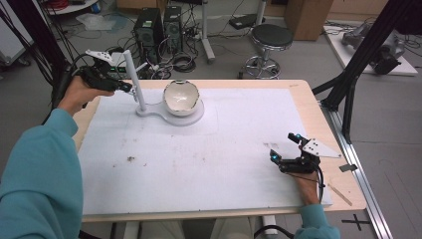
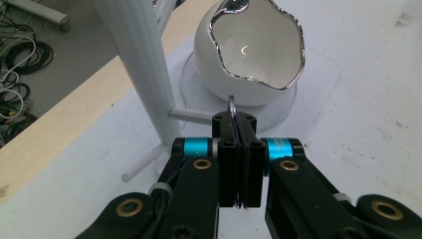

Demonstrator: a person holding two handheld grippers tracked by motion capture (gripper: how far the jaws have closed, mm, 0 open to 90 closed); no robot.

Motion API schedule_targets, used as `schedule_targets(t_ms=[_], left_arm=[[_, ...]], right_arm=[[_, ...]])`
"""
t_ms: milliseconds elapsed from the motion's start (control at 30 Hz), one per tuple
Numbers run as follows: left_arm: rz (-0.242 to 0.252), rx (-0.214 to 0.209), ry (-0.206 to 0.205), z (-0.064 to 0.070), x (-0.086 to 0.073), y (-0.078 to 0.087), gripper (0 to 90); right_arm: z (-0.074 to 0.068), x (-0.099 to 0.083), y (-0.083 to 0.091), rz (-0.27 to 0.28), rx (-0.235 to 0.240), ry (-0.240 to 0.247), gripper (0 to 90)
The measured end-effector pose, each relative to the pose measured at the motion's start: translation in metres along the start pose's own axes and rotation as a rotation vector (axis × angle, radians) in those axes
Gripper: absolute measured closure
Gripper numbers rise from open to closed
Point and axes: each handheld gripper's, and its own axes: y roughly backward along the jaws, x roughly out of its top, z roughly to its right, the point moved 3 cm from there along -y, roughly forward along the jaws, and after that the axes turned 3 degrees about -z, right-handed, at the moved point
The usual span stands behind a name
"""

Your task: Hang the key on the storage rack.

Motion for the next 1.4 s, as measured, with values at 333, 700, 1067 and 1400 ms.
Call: schedule_targets(t_ms=[333,700,1067,1400], left_arm=[[-0.005,0.019,0.009,-0.008,-0.003,-0.004,88.2],[0.033,0.066,0.021,-0.015,-0.005,-0.008,83.8],[0.206,0.237,0.043,-0.004,-0.034,0.031,11.7],[0.391,0.135,-0.023,0.057,-0.074,0.048,1.7]], right_arm=[[0.0,0.0,0.0,0.0,0.001,-0.001,0.6],[0.001,0.0,0.0,0.0,-0.006,-0.006,0.6],[0.0,0.0,0.0,-0.001,-0.002,-0.004,0.6],[0.002,0.0,0.0,0.004,-0.004,-0.016,0.6]])
